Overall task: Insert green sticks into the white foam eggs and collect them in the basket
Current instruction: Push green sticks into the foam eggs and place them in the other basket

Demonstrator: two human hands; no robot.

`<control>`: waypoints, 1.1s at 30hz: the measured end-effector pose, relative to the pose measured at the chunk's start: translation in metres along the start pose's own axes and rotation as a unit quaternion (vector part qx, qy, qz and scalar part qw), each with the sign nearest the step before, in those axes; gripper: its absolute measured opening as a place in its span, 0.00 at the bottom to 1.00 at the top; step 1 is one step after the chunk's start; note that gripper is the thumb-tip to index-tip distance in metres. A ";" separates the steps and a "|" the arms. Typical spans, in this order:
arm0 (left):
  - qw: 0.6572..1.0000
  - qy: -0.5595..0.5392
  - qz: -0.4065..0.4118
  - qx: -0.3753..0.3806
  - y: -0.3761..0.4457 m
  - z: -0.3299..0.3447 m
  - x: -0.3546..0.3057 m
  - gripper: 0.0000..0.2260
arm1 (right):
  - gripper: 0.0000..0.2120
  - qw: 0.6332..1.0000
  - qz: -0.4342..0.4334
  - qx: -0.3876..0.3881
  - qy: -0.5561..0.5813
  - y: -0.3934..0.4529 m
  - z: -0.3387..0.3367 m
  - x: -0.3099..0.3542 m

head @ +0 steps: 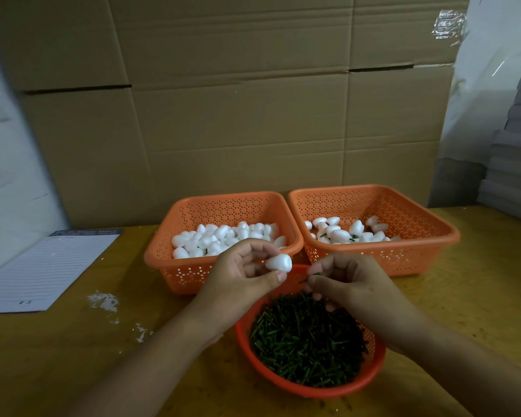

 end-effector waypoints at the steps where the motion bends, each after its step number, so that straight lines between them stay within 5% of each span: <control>1: 1.000 -0.001 0.001 -0.001 0.000 0.000 0.000 0.12 | 0.02 1.000 -0.002 0.001 0.001 0.000 0.000 0.000; 17: 1.000 0.028 -0.002 0.001 0.000 0.004 0.000 0.12 | 0.06 0.988 0.006 -0.066 0.137 0.003 -0.015 -0.006; 33: 0.999 0.050 0.014 0.005 -0.001 0.008 -0.001 0.11 | 0.05 0.997 -0.012 -0.055 0.051 0.001 -0.010 0.000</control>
Point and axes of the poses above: each hand's wrist, its own y-axis towards the middle knuckle, its own z-axis out of the palm, x = y × z, the point moved 9 cm from there along y, towards the middle knuckle, and after that the axes turned 3 degrees about -z, right-handed, at the moved point
